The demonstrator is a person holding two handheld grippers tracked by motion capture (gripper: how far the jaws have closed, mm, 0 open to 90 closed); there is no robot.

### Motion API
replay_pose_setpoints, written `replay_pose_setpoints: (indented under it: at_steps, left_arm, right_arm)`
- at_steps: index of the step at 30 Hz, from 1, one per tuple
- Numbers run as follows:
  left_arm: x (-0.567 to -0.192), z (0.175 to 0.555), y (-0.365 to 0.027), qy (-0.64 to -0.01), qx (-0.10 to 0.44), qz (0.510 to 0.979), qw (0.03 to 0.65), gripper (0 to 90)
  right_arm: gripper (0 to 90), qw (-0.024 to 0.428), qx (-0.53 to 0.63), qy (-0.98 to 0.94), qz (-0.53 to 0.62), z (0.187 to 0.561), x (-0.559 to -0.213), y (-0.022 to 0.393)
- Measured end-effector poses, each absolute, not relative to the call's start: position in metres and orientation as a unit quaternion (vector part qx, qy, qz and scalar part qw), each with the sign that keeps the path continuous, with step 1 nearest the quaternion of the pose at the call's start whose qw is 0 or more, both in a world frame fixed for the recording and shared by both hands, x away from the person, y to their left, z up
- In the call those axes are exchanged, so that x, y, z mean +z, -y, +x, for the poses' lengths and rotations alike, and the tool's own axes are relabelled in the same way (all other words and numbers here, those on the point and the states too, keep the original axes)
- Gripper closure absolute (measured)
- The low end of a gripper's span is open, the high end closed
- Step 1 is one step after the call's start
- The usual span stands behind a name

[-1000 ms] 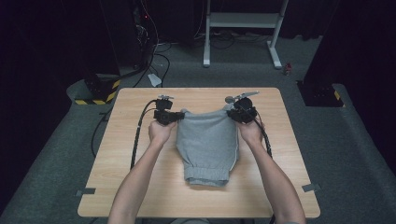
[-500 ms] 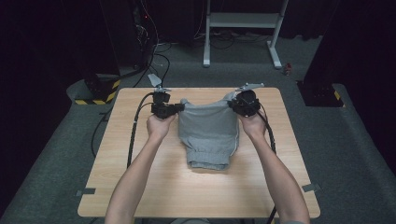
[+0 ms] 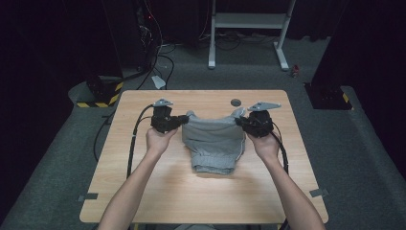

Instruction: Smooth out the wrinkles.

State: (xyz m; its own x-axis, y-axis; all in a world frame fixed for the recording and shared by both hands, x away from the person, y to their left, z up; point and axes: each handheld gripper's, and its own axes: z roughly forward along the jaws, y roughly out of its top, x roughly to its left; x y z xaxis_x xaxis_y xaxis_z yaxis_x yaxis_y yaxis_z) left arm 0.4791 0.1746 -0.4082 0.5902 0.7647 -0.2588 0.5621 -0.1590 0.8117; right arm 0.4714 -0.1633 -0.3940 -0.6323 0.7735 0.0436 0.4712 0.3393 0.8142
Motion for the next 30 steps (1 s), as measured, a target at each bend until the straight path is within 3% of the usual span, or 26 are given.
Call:
replay_pose_setpoints:
  at_steps: [30]
  left_arm:
    - [-0.449,0.422,-0.175,-0.403,0.082,0.787,0.461,84.0]
  right_arm:
    - [82.4,0.152,0.416,-0.813,0.378,0.400,-0.447,0.175]
